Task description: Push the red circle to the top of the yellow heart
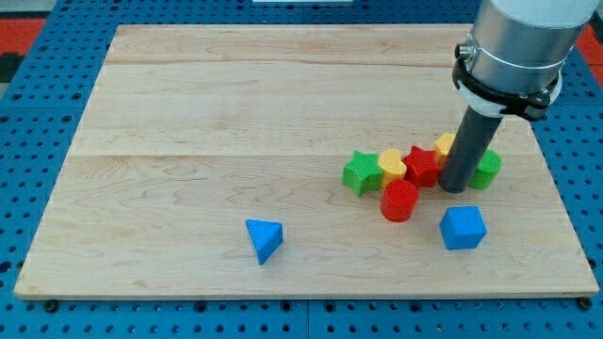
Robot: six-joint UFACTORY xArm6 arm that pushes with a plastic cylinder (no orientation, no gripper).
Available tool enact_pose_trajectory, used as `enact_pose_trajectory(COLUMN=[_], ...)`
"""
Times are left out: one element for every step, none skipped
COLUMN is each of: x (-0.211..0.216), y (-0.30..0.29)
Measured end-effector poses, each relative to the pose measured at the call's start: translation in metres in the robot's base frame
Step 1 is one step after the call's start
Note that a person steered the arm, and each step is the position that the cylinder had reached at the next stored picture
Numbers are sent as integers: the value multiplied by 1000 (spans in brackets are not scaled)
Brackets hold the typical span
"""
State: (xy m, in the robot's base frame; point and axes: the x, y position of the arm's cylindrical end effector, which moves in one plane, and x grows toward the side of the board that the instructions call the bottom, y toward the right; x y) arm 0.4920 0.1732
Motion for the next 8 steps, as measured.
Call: enact_pose_trajectory(x=[3, 20, 37, 37, 41, 47, 47, 47], y=[35, 28, 4, -42, -62, -97, -111, -143])
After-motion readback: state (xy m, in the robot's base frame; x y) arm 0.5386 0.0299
